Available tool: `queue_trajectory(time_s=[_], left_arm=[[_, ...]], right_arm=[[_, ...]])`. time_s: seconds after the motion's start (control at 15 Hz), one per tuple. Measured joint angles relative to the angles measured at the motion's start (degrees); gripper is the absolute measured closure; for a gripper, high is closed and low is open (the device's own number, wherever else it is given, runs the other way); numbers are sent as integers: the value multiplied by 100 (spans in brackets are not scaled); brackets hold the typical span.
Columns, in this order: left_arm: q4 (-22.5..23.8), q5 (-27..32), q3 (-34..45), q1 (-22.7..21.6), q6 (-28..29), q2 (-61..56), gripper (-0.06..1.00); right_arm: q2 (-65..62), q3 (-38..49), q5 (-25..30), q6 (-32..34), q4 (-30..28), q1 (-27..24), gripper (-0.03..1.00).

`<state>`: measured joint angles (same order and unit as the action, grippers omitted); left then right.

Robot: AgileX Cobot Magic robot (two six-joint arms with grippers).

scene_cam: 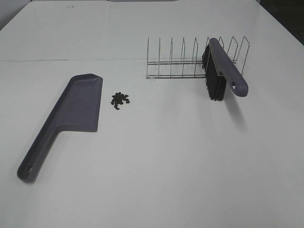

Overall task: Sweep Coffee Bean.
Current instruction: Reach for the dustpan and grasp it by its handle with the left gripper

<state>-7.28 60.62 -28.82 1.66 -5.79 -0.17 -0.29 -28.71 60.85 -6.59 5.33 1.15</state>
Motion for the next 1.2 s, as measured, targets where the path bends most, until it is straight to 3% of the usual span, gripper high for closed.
queue_trajectory(time_s=[1.2], left_arm=[[0,0,0,0,0,0,27]], right_arm=[[0,0,0,0,0,0,33]])
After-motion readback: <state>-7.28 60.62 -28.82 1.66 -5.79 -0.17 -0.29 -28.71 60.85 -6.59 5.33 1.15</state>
